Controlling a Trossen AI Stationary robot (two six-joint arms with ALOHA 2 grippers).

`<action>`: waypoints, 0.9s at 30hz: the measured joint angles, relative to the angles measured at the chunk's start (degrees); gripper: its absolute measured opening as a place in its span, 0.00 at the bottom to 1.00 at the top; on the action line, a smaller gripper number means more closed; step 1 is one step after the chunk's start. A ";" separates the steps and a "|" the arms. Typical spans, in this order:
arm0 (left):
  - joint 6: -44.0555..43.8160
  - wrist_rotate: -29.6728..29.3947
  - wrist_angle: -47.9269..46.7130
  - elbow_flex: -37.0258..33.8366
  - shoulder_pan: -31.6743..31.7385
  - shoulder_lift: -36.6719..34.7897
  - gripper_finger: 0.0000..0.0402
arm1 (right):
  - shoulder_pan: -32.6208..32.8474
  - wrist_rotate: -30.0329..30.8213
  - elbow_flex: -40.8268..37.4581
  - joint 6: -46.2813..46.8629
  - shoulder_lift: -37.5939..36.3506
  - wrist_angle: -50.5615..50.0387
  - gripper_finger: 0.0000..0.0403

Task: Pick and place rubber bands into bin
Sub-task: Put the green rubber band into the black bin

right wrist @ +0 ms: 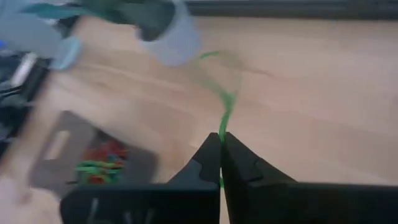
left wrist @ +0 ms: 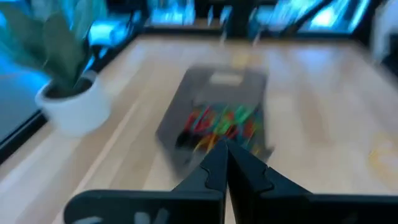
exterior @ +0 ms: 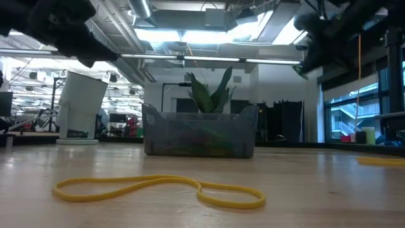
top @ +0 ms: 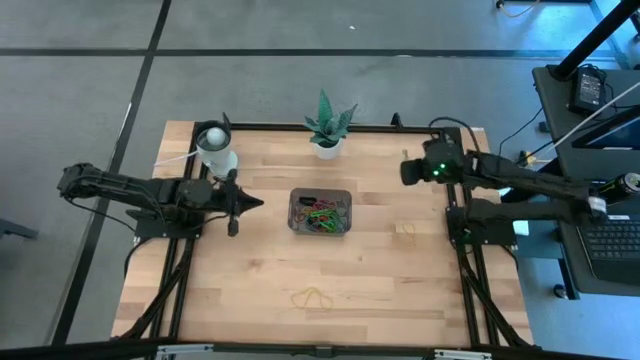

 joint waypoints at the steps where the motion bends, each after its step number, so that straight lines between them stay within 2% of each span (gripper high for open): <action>1: -0.07 0.82 3.59 -1.68 -0.02 -0.70 0.00 | 1.35 0.37 1.53 -0.22 1.95 1.10 0.00; 4: -0.11 1.95 10.62 -6.71 -0.02 -2.46 0.00 | 5.11 0.45 7.22 -2.61 8.99 2.68 0.00; 8: -0.02 3.38 17.71 -10.95 0.38 -5.33 0.00 | 9.69 0.43 17.22 -10.21 20.85 2.56 0.00; 14: -0.40 9.76 17.92 -14.86 4.12 -9.99 0.00 | 14.32 0.09 33.53 -20.91 38.58 1.42 0.00; 18: 0.19 14.23 17.96 -15.28 7.77 -12.77 0.00 | 15.20 -1.31 42.27 -24.64 47.62 -0.98 0.00; 22: 0.76 17.12 17.86 -15.30 10.92 -14.78 0.00 | 15.29 -3.62 47.22 -25.79 53.70 -2.88 0.00; 27: 0.83 19.92 17.30 -15.30 12.41 -15.50 0.00 | 15.40 -9.14 47.90 -22.73 58.57 -3.94 0.00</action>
